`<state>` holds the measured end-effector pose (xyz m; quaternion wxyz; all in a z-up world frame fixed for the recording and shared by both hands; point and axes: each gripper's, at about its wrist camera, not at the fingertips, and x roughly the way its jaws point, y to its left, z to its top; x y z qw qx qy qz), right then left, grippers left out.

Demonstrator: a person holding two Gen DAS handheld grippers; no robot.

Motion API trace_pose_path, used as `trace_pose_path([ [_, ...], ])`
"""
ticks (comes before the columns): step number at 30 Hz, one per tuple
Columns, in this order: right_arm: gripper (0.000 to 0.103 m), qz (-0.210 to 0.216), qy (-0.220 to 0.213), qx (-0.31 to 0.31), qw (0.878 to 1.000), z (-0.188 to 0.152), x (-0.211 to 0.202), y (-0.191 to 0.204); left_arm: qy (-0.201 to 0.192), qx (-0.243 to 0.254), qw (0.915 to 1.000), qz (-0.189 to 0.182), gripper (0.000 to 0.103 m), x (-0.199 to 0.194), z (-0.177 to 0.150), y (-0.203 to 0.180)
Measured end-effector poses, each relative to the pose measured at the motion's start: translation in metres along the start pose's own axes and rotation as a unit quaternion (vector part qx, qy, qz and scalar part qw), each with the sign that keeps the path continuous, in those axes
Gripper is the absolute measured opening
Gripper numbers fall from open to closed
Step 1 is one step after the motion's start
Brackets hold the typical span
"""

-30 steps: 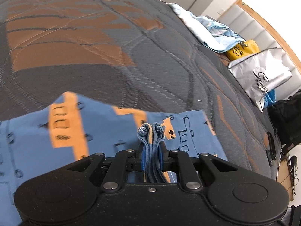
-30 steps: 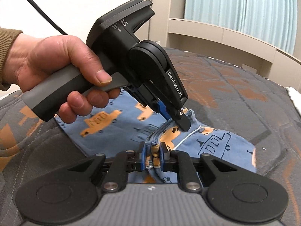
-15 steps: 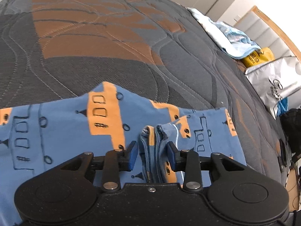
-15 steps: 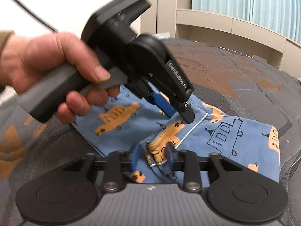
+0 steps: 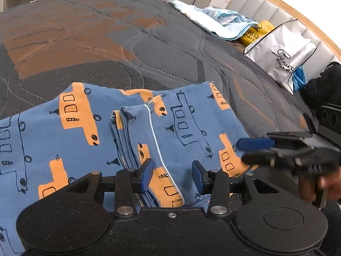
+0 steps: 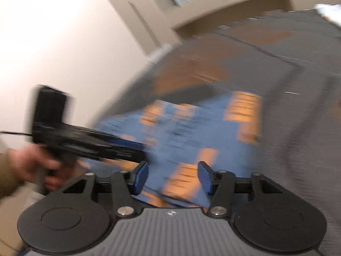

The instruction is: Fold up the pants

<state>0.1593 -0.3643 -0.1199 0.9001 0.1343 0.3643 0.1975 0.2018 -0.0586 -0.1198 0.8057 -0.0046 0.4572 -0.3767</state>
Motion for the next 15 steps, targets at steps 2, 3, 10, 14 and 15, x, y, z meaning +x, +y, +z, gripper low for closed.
trace_pose_path([
  [2, 0.055, 0.002, -0.030, 0.020, 0.999, 0.011, -0.015, -0.009, -0.006, -0.013, 0.9999, -0.005, 0.043, -0.003, -0.001, 0.003],
  [3, 0.060, 0.007, -0.043, 0.022, 0.999, 0.018, -0.019, -0.009, -0.008, -0.018, 0.9998, -0.007, 0.043, -0.003, -0.001, 0.005],
  [10, 0.070, 0.067, -0.024, 0.066, 0.995, 0.071, 0.050, -0.033, -0.008, -0.011, 0.9999, 0.004, 0.044, -0.003, -0.002, -0.001],
  [14, 0.039, -0.001, -0.005, 0.088, 0.996, 0.073, 0.057, -0.063, -0.007, -0.021, 0.9998, 0.001, 0.044, -0.002, 0.000, 0.001],
  [15, 0.040, -0.008, -0.010, 0.086, 0.996, 0.073, 0.051, -0.064, -0.006, -0.021, 0.9998, 0.000, 0.044, -0.001, 0.001, 0.001],
])
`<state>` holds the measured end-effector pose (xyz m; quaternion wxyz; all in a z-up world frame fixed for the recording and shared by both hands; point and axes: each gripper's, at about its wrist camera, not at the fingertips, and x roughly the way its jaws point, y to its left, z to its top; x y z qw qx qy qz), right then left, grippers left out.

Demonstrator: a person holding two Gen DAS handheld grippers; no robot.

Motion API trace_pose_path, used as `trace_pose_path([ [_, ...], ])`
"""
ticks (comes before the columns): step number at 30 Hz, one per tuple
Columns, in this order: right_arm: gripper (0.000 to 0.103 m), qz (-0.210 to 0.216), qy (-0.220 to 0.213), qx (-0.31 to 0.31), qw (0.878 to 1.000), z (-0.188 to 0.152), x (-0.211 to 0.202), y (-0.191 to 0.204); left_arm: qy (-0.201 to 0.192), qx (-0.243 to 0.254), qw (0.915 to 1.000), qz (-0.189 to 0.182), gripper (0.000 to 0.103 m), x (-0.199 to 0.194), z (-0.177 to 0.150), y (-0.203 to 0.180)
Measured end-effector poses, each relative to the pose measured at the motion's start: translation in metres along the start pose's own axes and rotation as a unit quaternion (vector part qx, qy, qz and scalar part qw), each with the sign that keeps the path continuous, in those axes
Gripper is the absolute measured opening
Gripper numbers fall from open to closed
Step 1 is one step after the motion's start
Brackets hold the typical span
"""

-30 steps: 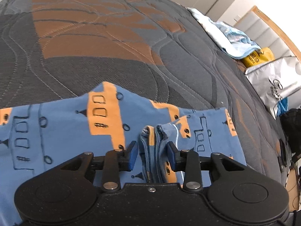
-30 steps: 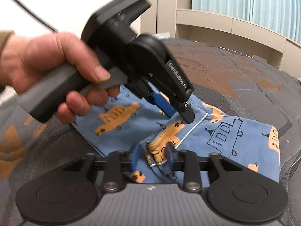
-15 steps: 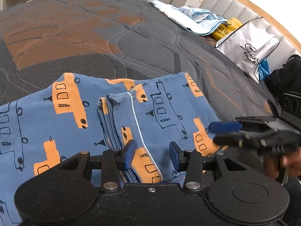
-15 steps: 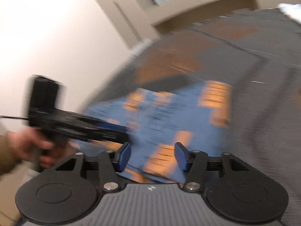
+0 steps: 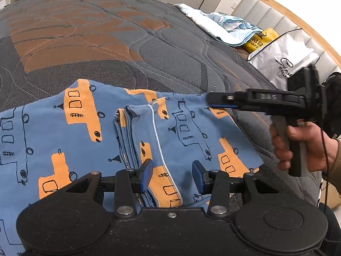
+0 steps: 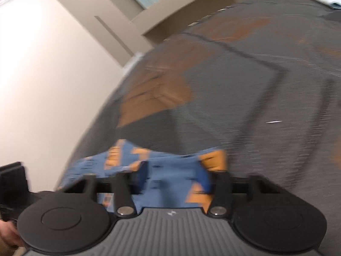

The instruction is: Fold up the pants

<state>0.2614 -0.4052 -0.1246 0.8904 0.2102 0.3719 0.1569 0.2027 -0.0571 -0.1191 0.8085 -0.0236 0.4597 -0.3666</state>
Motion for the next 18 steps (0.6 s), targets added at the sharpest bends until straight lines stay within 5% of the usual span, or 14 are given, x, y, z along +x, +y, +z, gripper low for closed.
trace_pose_path([
  [2, 0.066, 0.000, -0.014, -0.027, 1.000, -0.007, -0.016, 0.009, -0.001, 0.001, 1.0000, -0.001, 0.045, 0.001, 0.000, 0.001],
  [3, 0.070, 0.005, -0.010, -0.051, 0.999, -0.013, -0.022, 0.017, -0.002, -0.001, 1.0000, -0.001, 0.045, 0.002, -0.001, 0.001],
  [6, 0.071, 0.003, 0.031, -0.103, 0.994, -0.036, -0.023, 0.030, -0.005, -0.006, 1.0000, 0.000, 0.046, 0.001, -0.003, 0.001],
  [10, 0.067, -0.099, 0.035, -0.145, 0.984, -0.057, -0.042, 0.023, -0.005, -0.013, 0.9999, 0.005, 0.049, 0.001, -0.001, -0.001],
  [14, 0.090, -0.090, -0.007, -0.141, 0.986, -0.064, -0.073, 0.030, -0.006, -0.018, 0.9998, -0.005, 0.069, 0.000, 0.001, -0.004],
  [18, 0.101, -0.089, -0.009, -0.172, 0.981, -0.060, -0.073, 0.049, -0.017, -0.023, 0.9996, 0.000, 0.098, -0.004, 0.002, -0.014],
])
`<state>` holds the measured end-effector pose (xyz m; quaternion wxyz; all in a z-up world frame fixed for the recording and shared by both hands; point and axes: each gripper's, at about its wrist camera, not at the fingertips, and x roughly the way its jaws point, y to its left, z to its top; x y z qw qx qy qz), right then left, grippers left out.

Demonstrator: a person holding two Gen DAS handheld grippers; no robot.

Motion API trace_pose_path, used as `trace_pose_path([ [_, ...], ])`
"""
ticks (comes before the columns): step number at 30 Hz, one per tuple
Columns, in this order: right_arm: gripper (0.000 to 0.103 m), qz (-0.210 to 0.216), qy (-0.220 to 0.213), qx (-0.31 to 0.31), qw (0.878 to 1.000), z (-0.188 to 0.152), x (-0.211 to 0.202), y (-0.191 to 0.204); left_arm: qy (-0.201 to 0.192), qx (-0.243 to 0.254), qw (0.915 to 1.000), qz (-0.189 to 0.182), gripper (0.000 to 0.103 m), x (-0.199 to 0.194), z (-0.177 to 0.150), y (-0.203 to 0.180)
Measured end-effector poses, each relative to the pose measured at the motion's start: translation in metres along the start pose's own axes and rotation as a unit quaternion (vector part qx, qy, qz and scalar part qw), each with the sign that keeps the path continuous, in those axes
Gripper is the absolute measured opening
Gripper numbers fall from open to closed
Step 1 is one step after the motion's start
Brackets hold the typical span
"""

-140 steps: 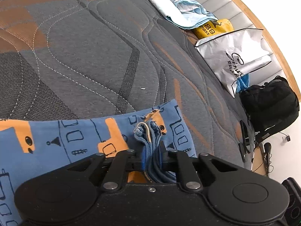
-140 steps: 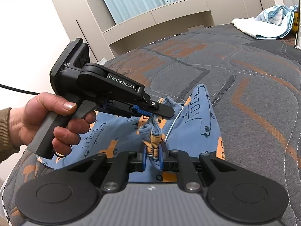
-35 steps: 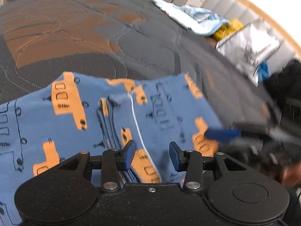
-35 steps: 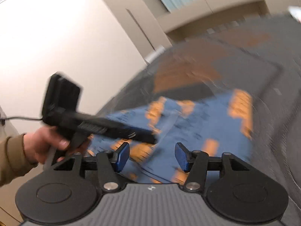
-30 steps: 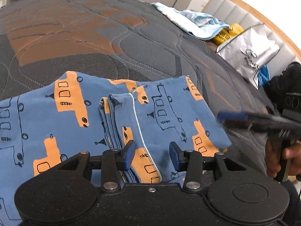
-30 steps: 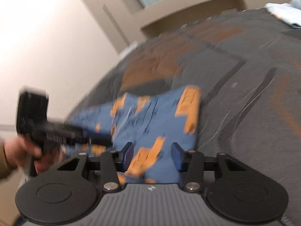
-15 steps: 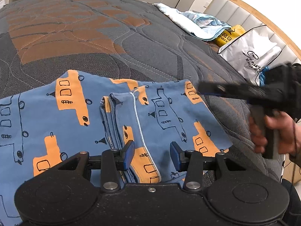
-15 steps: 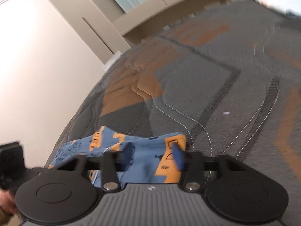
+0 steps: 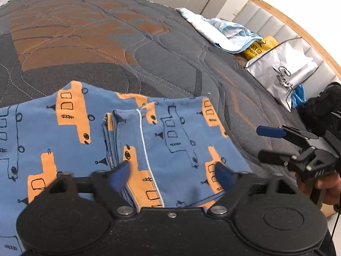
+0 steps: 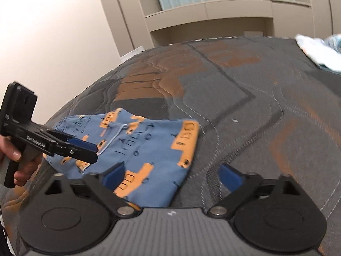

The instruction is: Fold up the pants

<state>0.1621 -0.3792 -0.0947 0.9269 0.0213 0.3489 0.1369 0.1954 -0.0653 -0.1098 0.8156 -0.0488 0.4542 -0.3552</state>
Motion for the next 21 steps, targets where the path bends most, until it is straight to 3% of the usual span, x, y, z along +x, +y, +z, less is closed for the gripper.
trace_pose_path([
  [1, 0.101, -0.001, 0.007, -0.006, 1.000, 0.004, 0.004, 0.004, -0.007, -0.001, 0.9999, 0.012, 0.102, -0.003, 0.000, -0.003],
  [5, 0.101, 0.005, 0.003, -0.012, 1.000, 0.011, 0.005, 0.017, -0.031, -0.023, 0.9989, 0.026, 0.102, -0.027, 0.000, 0.001],
  [11, 0.103, 0.021, 0.000, -0.038, 0.999, 0.022, 0.003, 0.050, -0.064, -0.053, 0.9911, 0.104, 0.102, -0.079, -0.015, 0.024],
  [16, 0.103, 0.044, 0.000, -0.078, 0.996, 0.030, 0.018, 0.100, -0.067, -0.100, 0.9789, 0.165, 0.102, -0.124, -0.042, 0.062],
  [21, 0.103, 0.069, 0.003, -0.149, 0.987, 0.030, 0.043, 0.171, -0.075, -0.142, 0.9678, 0.194, 0.102, -0.160, -0.067, 0.094],
])
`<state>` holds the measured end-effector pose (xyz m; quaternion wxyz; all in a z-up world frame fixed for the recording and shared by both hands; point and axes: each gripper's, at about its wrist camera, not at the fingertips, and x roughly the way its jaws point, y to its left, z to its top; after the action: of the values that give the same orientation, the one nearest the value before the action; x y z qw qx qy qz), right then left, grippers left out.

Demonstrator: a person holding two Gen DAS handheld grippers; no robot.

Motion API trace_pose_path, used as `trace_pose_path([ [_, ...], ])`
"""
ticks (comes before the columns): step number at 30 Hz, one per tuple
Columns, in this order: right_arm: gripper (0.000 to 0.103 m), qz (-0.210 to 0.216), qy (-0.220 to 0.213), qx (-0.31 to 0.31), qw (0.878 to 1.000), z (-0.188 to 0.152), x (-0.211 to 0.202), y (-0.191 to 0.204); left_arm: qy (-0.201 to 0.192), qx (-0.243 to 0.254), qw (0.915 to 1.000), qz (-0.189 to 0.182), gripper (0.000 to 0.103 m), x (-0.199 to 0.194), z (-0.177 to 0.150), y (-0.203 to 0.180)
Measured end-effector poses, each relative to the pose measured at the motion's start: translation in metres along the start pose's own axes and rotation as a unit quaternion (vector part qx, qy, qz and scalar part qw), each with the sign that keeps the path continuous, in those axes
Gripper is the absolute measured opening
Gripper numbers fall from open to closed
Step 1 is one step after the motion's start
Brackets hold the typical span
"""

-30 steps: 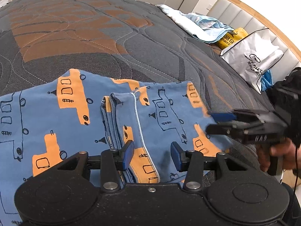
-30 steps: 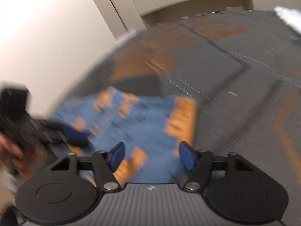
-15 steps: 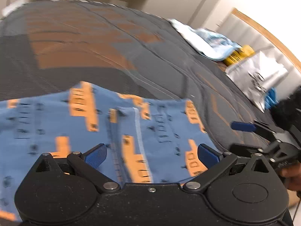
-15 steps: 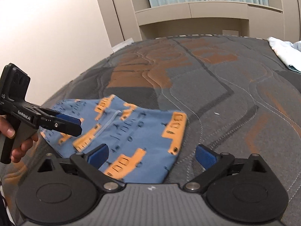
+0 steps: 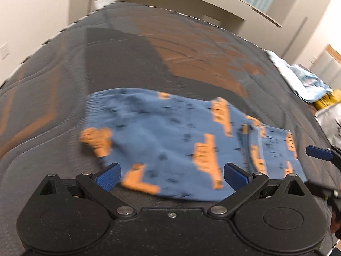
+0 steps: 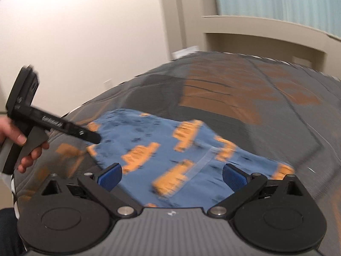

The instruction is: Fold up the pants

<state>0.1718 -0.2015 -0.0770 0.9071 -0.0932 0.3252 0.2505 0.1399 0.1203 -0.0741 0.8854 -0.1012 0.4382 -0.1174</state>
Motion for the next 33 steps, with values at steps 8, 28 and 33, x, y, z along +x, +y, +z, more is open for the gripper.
trace_pose_path([
  [8, 0.102, 0.003, -0.009, -0.207, 0.978, 0.013, 0.069, 0.125, 0.002, -0.027, 0.9988, 0.040, 0.102, -0.019, -0.009, 0.061],
  [28, 0.077, -0.066, -0.011, -0.420, 0.905, 0.006, 0.211, 0.224, -0.039, -0.102, 0.9933, 0.037, 0.102, -0.026, 0.000, 0.152],
  [33, 0.059, -0.089, 0.012, -0.398, 0.913, 0.019, 0.246, 0.226, -0.049, -0.115, 0.9913, 0.043, 0.102, -0.036, 0.003, 0.171],
])
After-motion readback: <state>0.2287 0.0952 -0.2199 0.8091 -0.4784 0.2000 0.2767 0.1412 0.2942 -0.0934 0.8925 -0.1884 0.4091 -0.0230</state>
